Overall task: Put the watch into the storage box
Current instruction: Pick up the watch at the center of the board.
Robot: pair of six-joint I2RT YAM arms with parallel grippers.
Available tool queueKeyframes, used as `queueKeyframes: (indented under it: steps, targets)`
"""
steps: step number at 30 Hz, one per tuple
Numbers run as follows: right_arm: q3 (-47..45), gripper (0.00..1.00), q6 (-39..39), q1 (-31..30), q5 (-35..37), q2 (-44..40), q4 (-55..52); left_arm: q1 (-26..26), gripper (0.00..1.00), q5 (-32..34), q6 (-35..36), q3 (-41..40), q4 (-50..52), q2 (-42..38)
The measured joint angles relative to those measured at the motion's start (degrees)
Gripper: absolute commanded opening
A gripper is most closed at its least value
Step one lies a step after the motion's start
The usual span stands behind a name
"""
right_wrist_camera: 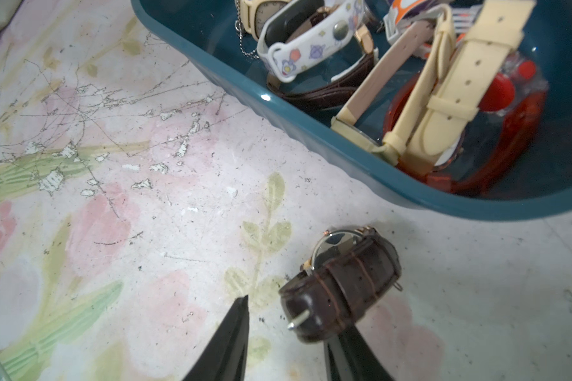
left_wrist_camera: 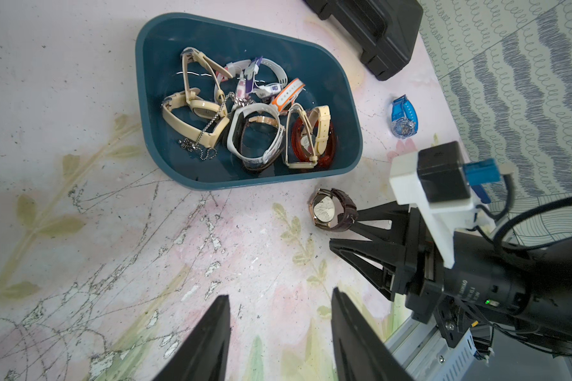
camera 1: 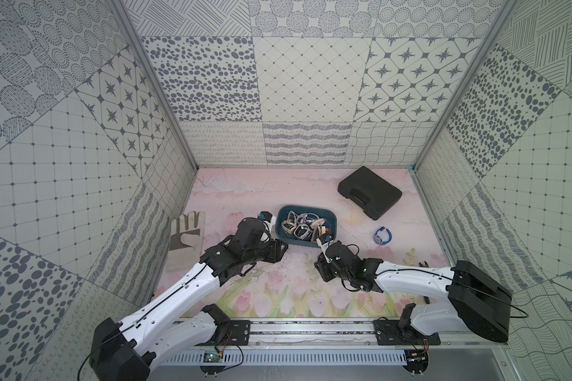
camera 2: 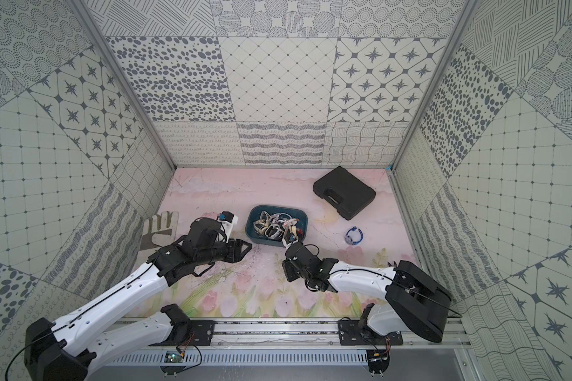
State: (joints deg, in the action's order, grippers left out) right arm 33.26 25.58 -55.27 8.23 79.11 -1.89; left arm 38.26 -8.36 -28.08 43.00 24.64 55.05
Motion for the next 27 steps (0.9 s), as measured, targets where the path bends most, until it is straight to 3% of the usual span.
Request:
queueKeyframes:
  steps: [6, 18, 27]
  targets:
    - [0.0, 0.31, -0.76, 1.44, -1.22, 0.15, 0.61, 0.0, 0.54, 0.0, 0.0, -0.07, 0.02, -0.02]
    - [2.27, 0.0, -1.53, 3.3, -4.0, 3.45, 1.7, 0.0, 0.54, -0.02, -0.02, -0.39, 0.0, -0.79]
    - [4.39, 0.0, -1.38, 3.54, -4.35, 2.51, -3.34, 0.0, 0.53, 0.0, 0.0, -0.7, 0.0, -0.81]
